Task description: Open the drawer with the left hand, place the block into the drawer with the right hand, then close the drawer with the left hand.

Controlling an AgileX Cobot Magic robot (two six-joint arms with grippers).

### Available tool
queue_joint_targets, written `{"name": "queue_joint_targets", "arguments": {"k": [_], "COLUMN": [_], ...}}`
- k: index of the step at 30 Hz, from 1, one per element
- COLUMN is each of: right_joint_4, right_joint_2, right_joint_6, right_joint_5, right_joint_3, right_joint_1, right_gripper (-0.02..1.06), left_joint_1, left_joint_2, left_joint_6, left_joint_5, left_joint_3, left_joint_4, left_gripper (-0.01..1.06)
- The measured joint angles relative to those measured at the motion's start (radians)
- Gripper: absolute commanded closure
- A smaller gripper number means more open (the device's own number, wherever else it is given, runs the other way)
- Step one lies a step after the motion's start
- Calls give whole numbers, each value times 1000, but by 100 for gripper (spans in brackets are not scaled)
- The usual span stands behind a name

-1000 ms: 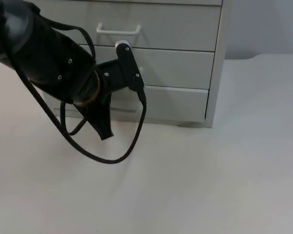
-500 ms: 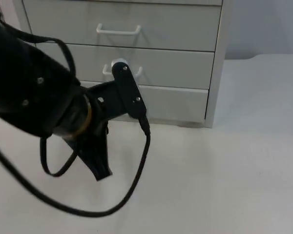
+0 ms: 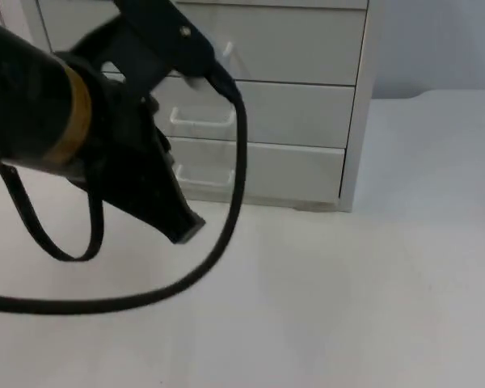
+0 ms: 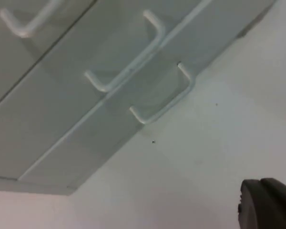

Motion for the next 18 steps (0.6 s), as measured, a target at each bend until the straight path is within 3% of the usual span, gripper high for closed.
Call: {"name": "queue_joint_targets", "arguments": {"k": [6,15,18], "right_joint_4": [8,12,20], "right_joint_2": [0,0,0], "right_joint_6": [0,0,0], "right_joint_5": [0,0,0], "right_joint_3": [0,0,0], "right_joint_1": [0,0,0], "right_gripper": [33,33,33], "left_joint_1": [88,446,512], "left_joint_2": [-54,-165,-192], "left_joint_6": [99,277,335], "left_joint_5": [14,30,42], "left_joint_3": [0,0,0], "left_joint_4": [-148,-547,-628], "left_gripper": [105,105,105]}}
